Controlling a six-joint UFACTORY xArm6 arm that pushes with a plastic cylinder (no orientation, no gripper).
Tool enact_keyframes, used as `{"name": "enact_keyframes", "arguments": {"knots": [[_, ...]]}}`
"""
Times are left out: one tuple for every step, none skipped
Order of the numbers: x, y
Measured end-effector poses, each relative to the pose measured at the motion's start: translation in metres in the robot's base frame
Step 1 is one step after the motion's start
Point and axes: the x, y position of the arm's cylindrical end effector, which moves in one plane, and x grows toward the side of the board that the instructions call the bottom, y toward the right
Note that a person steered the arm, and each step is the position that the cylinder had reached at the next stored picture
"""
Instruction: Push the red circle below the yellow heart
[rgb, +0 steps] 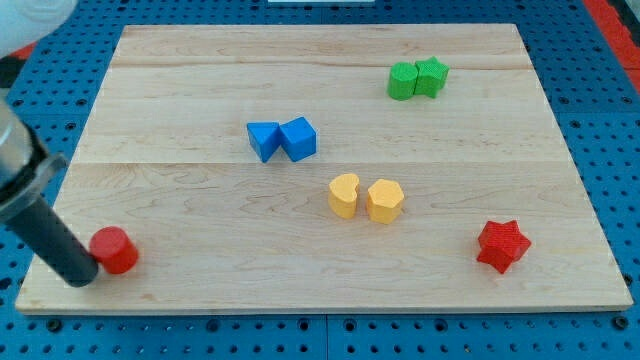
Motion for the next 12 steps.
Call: {"name": "enact_keyframes", "arguments": {"knots": [[-0.004,-0.007],[-0.006,-0.011],[-0.013,-0.011],[-0.024,-0.010],[-0.030,0.003],[-0.030,0.031],[-0.030,0.063],[-0.030,0.095],[-0.030,0.127],[-0.030,0.162],[-0.036,0.181],[-0.045,0.184]]}}
